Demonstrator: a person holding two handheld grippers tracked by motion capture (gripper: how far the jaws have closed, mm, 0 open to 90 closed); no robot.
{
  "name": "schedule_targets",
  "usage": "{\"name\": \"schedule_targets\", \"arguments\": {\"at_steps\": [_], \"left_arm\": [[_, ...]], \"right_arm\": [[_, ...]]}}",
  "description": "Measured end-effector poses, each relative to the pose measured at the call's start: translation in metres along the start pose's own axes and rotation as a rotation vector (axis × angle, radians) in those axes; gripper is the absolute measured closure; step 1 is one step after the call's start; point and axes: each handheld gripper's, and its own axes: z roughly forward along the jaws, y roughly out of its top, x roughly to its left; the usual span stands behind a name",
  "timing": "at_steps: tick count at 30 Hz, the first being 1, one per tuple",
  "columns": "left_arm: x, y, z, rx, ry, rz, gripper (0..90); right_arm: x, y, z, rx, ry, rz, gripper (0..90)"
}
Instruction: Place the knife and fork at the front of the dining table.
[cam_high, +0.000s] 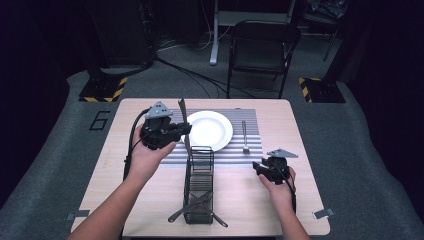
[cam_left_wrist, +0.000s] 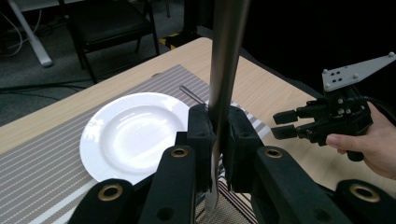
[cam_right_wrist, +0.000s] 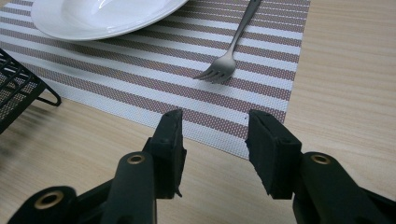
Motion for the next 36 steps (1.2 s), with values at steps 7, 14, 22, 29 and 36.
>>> {"name": "schedule_targets", "arguments": {"at_steps": [7, 14, 22, 29, 36], "left_arm": [[0.007, 0.001, -0.003, -0.006, 0.017, -0.005, 82.3], [0.015, -0.001, -0.002, 0.001, 0.029, -0.017, 82.3], [0.025, -0.008, 0.005, -0.001, 0.059, -0.043, 82.3], [0.033, -0.014, 0.01, 0.0, 0.077, -0.058, 82.3], [0.039, -0.019, 0.014, 0.004, 0.093, -0.069, 82.3]], "right_arm": [[0.0, 0.0, 0.0, 0.002, -0.002, -0.001, 55.5], [0.0, 0.0, 0.0, -0.002, -0.001, 0.002, 55.5], [-0.001, 0.0, 0.0, -0.003, -0.003, 0.004, 55.5], [-0.001, 0.0, 0.0, -0.003, -0.007, 0.004, 55.4], [-0.001, 0.0, 0.0, -0.003, -0.004, 0.008, 55.4]]}}
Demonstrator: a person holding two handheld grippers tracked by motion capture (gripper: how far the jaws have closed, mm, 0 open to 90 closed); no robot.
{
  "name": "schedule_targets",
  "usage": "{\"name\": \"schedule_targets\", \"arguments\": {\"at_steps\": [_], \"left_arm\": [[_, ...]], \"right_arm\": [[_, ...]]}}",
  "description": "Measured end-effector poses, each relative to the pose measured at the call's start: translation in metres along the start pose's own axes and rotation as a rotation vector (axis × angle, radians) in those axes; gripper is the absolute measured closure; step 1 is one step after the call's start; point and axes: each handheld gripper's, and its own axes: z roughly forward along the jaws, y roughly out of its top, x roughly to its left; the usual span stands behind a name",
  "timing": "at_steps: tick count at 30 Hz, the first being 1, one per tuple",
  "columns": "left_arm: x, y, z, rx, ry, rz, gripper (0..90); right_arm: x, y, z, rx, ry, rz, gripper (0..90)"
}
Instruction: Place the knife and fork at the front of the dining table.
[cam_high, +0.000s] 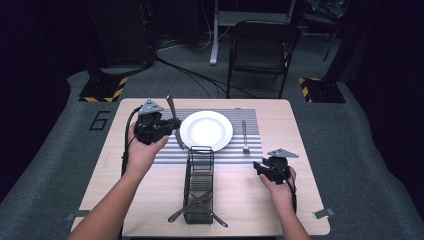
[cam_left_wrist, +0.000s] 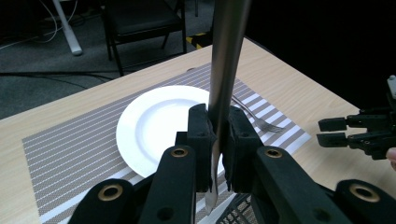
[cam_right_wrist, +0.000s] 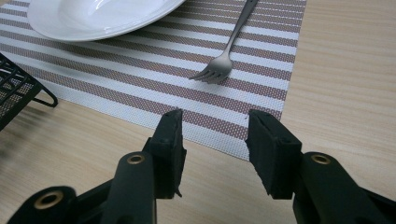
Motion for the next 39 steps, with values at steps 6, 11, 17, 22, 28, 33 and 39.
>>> {"name": "schedule_targets", "arguments": {"at_steps": [6, 11, 17, 22, 28, 33, 39], "left_arm": [[0.006, -0.005, 0.003, -0.006, 0.013, -0.02, 82.3], [0.012, -0.01, 0.005, -0.005, 0.031, -0.025, 82.3], [0.017, -0.016, 0.008, -0.005, 0.052, -0.033, 82.4], [0.023, -0.022, 0.01, 0.001, 0.068, -0.041, 82.3], [0.031, -0.03, 0.013, 0.003, 0.087, -0.052, 82.3], [0.04, -0.038, 0.016, 0.013, 0.11, -0.077, 82.4], [0.048, -0.049, 0.019, 0.022, 0.129, -0.104, 82.4]], "right_arm": [[0.0, 0.0, 0.0, 0.001, 0.001, -0.001, 55.4], [0.0, 0.0, 0.0, 0.001, 0.001, -0.003, 55.4], [0.0, 0.0, 0.0, 0.0, 0.0, -0.003, 55.4], [0.0, 0.0, 0.0, 0.0, 0.0, -0.002, 55.4], [0.0, 0.0, 0.0, 0.0, 0.001, -0.002, 55.4], [0.0, 0.0, 0.001, 0.002, -0.001, -0.003, 55.4], [0.0, 0.0, 0.001, 0.004, -0.003, -0.004, 55.4]]}}
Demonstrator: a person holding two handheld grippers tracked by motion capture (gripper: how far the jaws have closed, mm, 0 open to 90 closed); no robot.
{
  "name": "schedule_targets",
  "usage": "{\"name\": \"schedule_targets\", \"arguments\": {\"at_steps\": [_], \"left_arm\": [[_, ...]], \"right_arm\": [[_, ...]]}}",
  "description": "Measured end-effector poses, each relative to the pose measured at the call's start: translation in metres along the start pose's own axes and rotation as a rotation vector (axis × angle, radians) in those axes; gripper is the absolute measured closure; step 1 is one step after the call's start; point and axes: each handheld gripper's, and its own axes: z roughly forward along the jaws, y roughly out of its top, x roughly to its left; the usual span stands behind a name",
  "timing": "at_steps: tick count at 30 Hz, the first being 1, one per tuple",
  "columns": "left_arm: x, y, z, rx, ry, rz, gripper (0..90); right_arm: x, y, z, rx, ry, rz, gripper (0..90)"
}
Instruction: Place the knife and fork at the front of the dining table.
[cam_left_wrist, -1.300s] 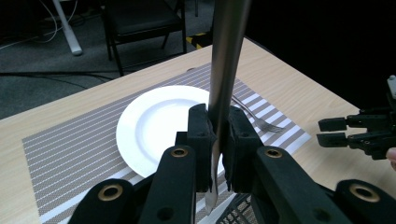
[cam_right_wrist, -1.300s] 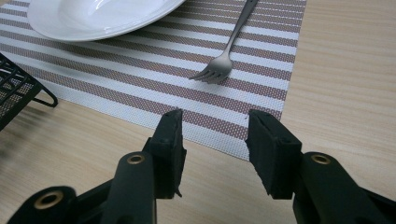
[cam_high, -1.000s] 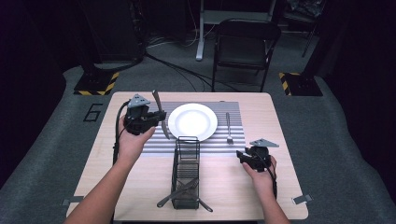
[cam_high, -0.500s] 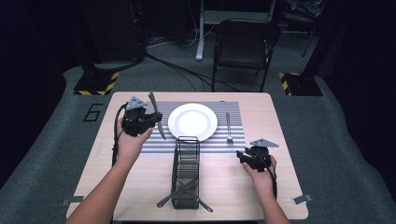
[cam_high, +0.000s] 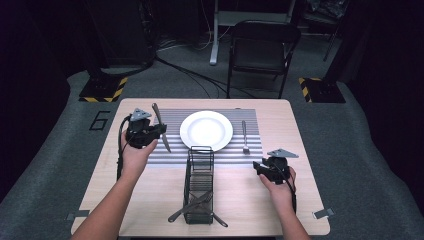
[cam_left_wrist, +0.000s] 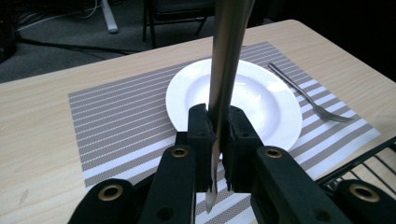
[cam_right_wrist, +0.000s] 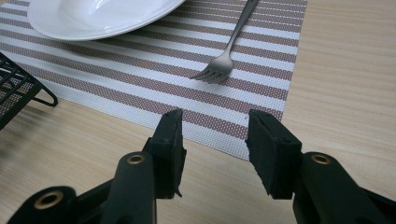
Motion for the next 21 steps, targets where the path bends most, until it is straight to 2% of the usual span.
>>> {"name": "schedule_targets", "arguments": {"at_steps": [14, 21], "left_arm": [[0.018, -0.02, 0.007, 0.034, 0.047, -0.03, 82.4], [0.023, -0.027, 0.009, 0.056, 0.057, -0.042, 82.4]], "right_arm": [[0.0, 0.0, 0.001, 0.0, 0.002, -0.006, 55.4], [0.0, -0.001, 0.001, 0.001, 0.002, -0.005, 55.4]]}}
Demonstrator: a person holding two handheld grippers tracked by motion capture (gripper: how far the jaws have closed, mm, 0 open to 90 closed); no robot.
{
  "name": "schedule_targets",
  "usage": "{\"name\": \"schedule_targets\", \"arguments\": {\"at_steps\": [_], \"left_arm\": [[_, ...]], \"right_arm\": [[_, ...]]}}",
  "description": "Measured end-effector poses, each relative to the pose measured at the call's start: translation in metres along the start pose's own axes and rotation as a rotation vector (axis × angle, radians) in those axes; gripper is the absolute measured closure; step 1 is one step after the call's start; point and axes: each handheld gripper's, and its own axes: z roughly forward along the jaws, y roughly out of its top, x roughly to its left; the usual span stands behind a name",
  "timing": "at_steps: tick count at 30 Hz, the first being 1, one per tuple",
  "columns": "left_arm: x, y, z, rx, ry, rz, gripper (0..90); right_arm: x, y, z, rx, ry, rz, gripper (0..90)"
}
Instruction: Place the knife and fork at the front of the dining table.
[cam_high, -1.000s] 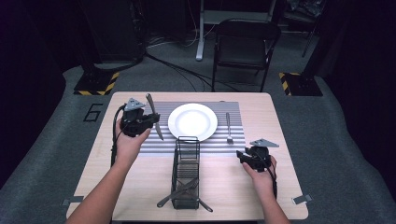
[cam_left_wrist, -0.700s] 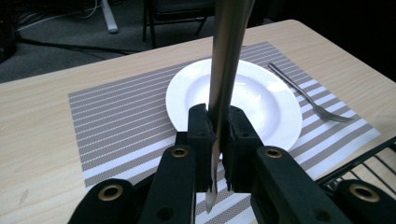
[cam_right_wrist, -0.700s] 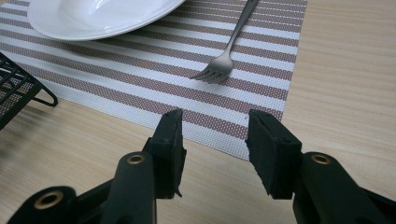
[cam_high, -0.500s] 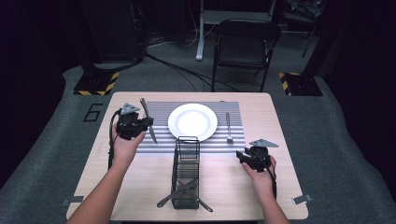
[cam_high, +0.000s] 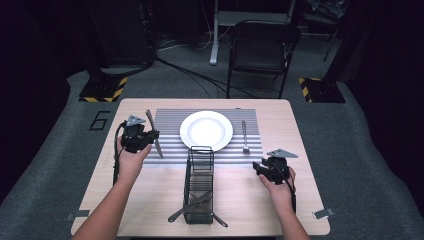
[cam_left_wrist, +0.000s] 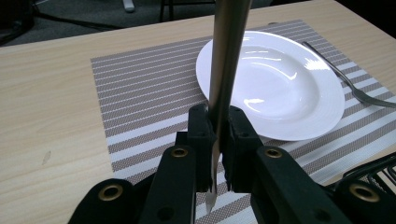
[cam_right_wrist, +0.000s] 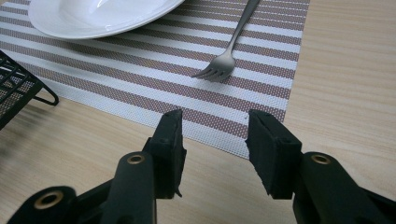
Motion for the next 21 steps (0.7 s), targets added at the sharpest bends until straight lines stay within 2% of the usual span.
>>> {"name": "schedule_targets", "arguments": {"at_steps": [12, 21], "left_arm": [[0.004, -0.011, 0.005, 0.016, 0.005, -0.016, 82.4], [0.003, -0.011, 0.013, -0.009, 0.018, -0.025, 82.4]], "right_arm": [[0.0, 0.0, 0.0, 0.0, 0.0, -0.001, 55.4], [0.001, 0.0, 0.001, 0.001, 0.001, -0.003, 55.4]]}}
